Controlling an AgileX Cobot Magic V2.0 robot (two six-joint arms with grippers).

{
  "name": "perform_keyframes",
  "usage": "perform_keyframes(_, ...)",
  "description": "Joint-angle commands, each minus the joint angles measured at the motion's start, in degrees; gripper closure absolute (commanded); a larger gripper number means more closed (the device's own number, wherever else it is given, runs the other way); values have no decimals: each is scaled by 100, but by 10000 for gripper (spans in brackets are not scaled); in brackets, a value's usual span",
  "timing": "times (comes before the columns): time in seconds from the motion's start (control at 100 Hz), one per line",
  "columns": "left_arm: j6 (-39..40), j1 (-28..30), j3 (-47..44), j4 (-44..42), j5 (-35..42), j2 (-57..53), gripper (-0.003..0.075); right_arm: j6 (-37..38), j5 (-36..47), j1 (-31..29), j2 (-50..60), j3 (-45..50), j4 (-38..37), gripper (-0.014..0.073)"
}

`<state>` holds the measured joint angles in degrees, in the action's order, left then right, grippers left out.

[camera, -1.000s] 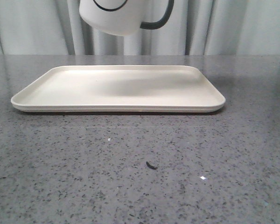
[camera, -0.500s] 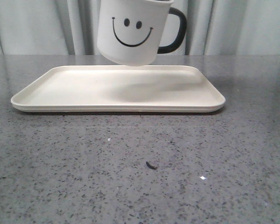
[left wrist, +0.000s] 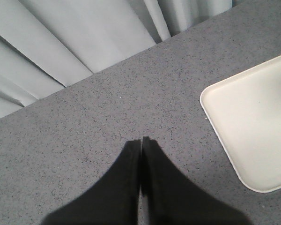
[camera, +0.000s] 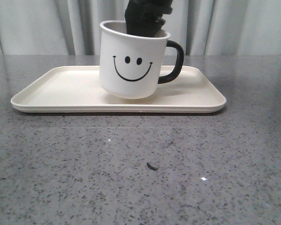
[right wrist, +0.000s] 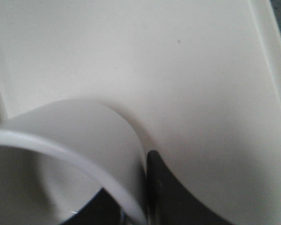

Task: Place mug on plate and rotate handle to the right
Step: 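Lower the mug onto the tray and open the right gripper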

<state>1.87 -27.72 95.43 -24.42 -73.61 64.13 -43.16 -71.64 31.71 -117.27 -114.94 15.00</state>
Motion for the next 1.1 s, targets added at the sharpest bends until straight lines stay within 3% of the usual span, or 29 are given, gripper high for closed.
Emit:
perform_keyframes(0.0, 51, -37, 111, -92, 134, -89, 739, -78, -482, 33, 317, -131, 94, 659)
perform_keyframes(0.94, 51, -37, 100, 63, 134, -89, 739, -78, -462, 38, 142, -131, 94, 659)
perform_keyframes(1.09, 51, -37, 100, 63, 134, -89, 739, -78, -482, 38, 142, -131, 94, 587)
